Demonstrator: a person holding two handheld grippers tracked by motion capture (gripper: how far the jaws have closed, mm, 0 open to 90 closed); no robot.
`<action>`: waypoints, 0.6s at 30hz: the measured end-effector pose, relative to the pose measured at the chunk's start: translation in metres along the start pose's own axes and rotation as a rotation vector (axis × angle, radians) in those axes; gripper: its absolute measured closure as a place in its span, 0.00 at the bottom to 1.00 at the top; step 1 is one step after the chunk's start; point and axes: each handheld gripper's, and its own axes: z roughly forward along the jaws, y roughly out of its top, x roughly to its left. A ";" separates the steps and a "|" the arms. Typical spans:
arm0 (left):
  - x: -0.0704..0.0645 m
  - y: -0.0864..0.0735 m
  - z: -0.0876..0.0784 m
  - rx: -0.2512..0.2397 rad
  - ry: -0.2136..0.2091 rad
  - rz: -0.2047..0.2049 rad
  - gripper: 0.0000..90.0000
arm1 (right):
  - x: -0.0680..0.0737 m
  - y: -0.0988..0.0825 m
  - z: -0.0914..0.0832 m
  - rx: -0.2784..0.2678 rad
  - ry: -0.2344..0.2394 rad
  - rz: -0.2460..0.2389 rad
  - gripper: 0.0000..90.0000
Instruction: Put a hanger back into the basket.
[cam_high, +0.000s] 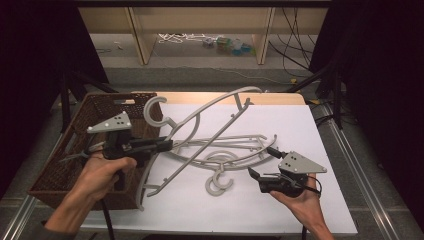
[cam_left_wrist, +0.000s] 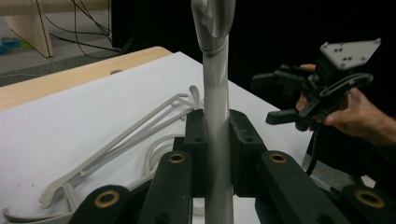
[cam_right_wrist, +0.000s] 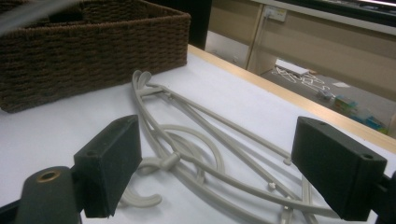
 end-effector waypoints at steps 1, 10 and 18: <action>0.000 0.000 0.000 0.000 0.000 0.000 0.89 | 0.000 0.000 0.000 0.000 0.000 0.000 0.19; 0.013 0.033 -0.048 -0.027 0.120 0.032 0.89 | 0.002 -0.005 0.001 0.006 0.020 -0.007 0.19; 0.058 0.035 -0.073 -0.031 0.290 0.009 0.88 | 0.003 -0.009 0.001 0.022 0.027 -0.004 0.19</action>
